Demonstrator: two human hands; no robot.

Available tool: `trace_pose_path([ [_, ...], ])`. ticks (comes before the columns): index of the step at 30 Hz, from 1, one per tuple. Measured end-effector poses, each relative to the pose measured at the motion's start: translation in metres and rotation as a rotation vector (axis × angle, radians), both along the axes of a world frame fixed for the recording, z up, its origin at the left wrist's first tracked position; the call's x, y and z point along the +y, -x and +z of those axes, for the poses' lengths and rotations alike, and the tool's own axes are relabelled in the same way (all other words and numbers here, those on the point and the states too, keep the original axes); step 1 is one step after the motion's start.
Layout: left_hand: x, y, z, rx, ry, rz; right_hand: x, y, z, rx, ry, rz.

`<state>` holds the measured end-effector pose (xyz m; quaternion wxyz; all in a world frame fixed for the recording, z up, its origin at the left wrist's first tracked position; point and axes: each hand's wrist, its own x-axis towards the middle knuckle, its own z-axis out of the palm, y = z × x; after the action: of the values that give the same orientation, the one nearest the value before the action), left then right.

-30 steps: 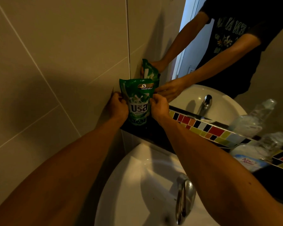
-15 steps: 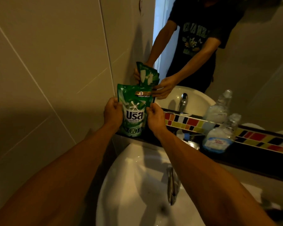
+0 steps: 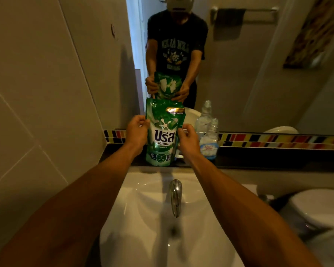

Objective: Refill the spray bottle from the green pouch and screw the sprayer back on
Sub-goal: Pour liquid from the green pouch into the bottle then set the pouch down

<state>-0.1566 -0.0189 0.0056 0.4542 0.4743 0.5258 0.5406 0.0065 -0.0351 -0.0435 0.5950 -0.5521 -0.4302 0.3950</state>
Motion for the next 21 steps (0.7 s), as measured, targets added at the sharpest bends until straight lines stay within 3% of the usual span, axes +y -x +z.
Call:
trace_pose_path([
  [8,0.0,-0.062,0.012,-0.02,0.005,-0.103,-0.023,-0.056,0.009,0.105,0.009,-0.078],
  [15,0.007,-0.099,0.025,-0.066,0.009,-0.152,-0.021,-0.074,0.01,0.423,0.052,-0.004],
  [21,0.016,-0.105,0.026,-0.066,0.044,-0.11,-0.03,-0.078,-0.003,0.355,0.033,0.122],
])
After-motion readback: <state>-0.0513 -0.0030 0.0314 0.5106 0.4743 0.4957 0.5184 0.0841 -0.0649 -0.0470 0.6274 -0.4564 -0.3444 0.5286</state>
